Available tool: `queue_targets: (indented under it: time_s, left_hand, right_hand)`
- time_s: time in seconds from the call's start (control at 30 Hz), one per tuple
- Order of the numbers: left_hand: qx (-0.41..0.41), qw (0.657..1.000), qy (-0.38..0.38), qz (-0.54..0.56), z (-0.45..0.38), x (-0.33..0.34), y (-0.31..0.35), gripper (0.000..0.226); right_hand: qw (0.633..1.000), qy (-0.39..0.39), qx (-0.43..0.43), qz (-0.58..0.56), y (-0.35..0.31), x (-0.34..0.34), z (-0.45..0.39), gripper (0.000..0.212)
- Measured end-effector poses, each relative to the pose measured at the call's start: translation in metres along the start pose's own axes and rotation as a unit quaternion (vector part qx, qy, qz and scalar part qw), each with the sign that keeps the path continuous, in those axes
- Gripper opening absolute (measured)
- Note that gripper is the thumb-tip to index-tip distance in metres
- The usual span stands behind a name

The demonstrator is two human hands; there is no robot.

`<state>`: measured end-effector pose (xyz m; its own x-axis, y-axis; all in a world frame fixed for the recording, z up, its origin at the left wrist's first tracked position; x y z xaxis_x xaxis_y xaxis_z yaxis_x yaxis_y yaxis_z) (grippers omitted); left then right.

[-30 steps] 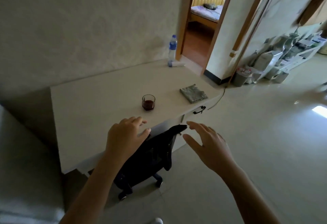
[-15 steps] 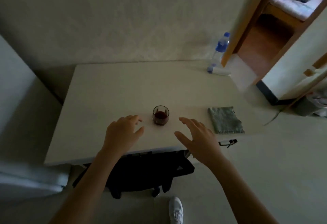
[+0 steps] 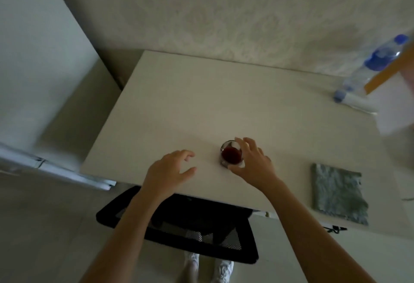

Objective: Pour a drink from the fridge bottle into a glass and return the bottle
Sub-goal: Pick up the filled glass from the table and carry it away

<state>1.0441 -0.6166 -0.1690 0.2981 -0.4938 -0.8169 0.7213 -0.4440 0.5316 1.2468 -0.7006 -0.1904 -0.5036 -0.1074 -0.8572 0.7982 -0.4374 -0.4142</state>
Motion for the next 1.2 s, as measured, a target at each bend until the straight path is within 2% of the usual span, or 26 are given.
queue_targets:
  time_s: [0.13,0.27,0.4,0.7,0.9,1.13,1.2]
  left_hand:
    - [-0.014,1.0,-0.005,0.018,-0.017,0.012,-0.015,0.036]
    - [-0.024,0.998,-0.042,0.031,-0.032,0.03,-0.026,0.038]
    - [-0.021,0.998,-0.057,0.025,-0.041,0.035,-0.031,0.037]
    - [-0.02,0.999,-0.039,0.032,-0.056,0.021,-0.039,0.035]
    - [-0.02,0.998,0.016,0.051,-0.045,-0.002,-0.039,0.035]
    - [-0.008,0.993,0.106,0.051,-0.006,-0.051,-0.017,0.05]
    - [-0.015,0.989,0.141,0.044,0.013,-0.067,-0.007,0.048]
  right_hand:
    - [0.999,-0.041,0.017,0.013,0.008,0.018,-0.028,0.083]
    - [0.997,-0.068,0.032,0.012,0.011,0.031,-0.045,0.083]
    - [0.998,-0.055,0.033,0.023,0.01,0.031,-0.047,0.079]
    - [0.997,-0.04,0.043,0.052,0.002,0.023,-0.046,0.075]
    - [0.999,0.007,0.028,0.041,-0.023,-0.012,-0.032,0.072]
    - [0.997,0.048,-0.036,0.056,-0.066,-0.067,-0.001,0.074]
    - [0.994,0.059,-0.067,0.059,-0.079,-0.081,0.013,0.075]
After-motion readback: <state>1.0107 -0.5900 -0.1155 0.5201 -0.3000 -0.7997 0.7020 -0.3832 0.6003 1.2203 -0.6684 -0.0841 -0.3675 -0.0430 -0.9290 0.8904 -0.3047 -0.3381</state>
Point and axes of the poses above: each hand's wrist, its own z-axis away from the middle knuckle, its own x-axis out of the palm, y = z × x, the point moved 6 cm from there along -z, towards the middle knuckle, and after that the axes turned 1 degree about -x, right-handed, at the moved point
